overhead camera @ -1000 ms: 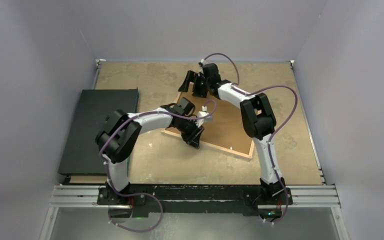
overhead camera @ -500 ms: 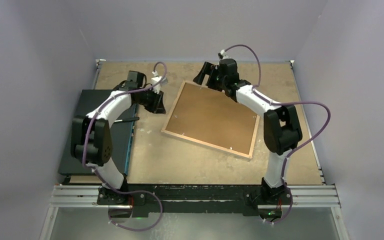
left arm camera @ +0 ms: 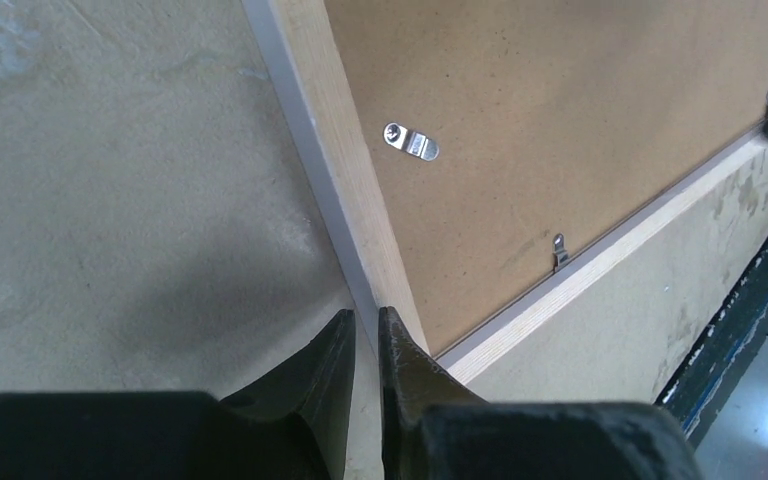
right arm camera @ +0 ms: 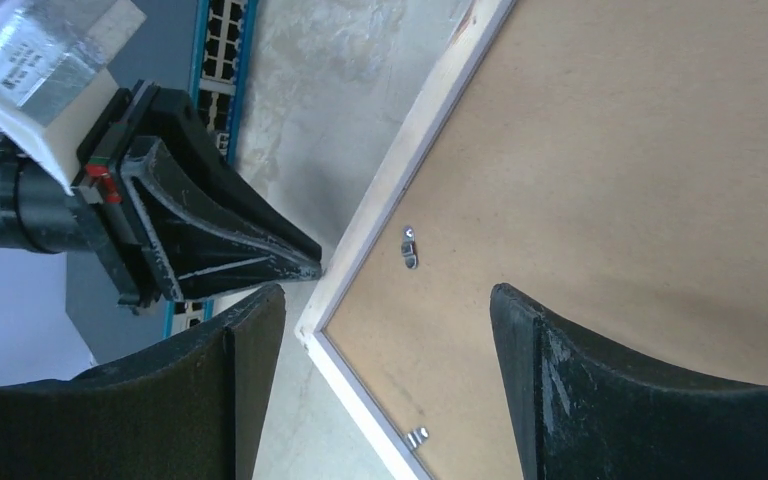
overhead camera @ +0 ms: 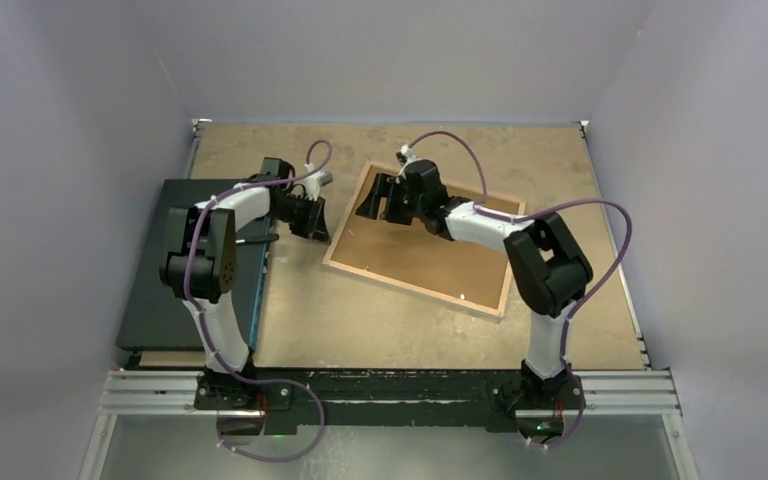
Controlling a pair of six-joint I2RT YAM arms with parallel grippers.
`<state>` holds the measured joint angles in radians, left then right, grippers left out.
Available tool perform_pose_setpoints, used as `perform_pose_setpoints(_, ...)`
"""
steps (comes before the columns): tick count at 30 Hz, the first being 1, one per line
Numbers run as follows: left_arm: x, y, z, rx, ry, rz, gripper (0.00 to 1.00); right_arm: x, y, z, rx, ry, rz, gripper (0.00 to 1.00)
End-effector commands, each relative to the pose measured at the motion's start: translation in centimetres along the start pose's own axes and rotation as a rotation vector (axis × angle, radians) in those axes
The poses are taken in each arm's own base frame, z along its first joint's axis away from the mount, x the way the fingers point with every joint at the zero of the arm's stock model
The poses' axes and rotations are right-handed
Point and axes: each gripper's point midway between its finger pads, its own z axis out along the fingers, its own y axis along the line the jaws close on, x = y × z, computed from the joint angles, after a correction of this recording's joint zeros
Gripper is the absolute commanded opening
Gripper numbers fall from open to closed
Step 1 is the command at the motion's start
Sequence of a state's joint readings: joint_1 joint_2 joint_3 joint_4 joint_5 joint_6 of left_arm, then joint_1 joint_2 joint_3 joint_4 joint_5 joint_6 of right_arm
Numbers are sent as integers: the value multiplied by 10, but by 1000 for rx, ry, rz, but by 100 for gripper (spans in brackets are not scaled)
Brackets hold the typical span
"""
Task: Put the photo into the frame
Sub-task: Adjust the photo frame at the center of the board.
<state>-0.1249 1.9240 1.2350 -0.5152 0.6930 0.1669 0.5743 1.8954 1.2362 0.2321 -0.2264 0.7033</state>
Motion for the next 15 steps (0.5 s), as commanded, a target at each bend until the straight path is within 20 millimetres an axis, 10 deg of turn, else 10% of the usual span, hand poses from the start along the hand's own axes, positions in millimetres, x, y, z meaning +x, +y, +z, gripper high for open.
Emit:
perform_pose_setpoints(1,2,-8,4,66,-3,10,13,8,22,22,-83,16,-16,77)
perform_pose_setpoints(15,14,-4,12,64,18,3,9,39,28,58,-134,101,11,74)
